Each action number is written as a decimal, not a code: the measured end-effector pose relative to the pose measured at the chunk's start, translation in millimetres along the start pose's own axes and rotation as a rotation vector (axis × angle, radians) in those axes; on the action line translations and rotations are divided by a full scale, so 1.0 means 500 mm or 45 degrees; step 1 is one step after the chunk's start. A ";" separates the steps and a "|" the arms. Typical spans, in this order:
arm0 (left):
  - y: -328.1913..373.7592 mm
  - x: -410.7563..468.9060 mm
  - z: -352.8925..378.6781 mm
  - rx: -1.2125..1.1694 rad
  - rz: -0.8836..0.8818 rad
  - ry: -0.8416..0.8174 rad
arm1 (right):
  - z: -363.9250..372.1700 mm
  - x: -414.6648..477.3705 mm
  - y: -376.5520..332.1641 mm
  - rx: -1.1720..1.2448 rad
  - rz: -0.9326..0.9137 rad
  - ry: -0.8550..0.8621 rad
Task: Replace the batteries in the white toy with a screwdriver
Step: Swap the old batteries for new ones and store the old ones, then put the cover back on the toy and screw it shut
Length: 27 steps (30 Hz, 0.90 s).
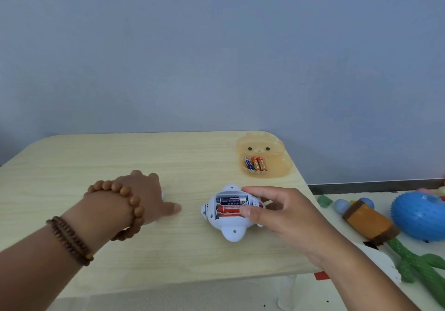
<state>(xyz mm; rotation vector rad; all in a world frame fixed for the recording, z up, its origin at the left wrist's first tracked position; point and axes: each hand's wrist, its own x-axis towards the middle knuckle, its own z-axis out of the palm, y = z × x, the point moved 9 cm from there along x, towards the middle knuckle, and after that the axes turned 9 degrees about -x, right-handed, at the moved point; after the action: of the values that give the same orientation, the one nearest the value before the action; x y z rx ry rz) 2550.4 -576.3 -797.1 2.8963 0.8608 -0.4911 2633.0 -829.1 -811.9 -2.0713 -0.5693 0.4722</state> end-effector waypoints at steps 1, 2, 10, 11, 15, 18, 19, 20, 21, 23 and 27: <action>-0.003 0.002 -0.002 0.004 0.021 -0.004 | 0.000 0.001 0.001 -0.008 -0.004 -0.001; -0.006 0.004 -0.007 -0.005 0.043 -0.002 | 0.001 0.001 0.001 -0.012 -0.010 -0.004; 0.022 0.005 -0.055 -0.525 0.399 0.207 | 0.002 0.002 0.004 -0.038 -0.059 -0.008; 0.040 -0.004 -0.069 -0.677 0.532 0.244 | 0.003 0.001 0.002 -0.047 -0.077 -0.014; 0.125 -0.068 -0.101 -1.263 1.000 0.140 | 0.008 -0.005 -0.006 -0.065 -0.129 -0.033; 0.160 -0.090 -0.096 -1.336 1.120 0.069 | 0.008 -0.006 -0.006 -0.076 -0.138 -0.034; 0.167 -0.092 -0.091 -1.313 1.139 0.061 | 0.007 -0.006 -0.005 -0.082 -0.142 -0.029; 0.171 -0.093 -0.086 -1.294 1.154 0.055 | 0.007 -0.006 -0.005 -0.089 -0.148 -0.023; 0.174 -0.093 -0.082 -1.288 1.163 0.048 | 0.008 -0.006 -0.004 -0.091 -0.155 -0.020; 0.173 -0.094 -0.080 -1.304 1.164 0.040 | 0.009 -0.006 -0.003 -0.087 -0.162 -0.014; 0.170 -0.095 -0.081 -1.318 1.155 0.049 | 0.010 -0.004 -0.001 -0.077 -0.166 -0.019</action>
<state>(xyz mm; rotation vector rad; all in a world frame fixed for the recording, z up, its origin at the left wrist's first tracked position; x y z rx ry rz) 2570.5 -665.6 -744.4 1.9723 -0.2406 0.1042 2628.6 -826.4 -813.7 -2.0737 -0.7307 0.3988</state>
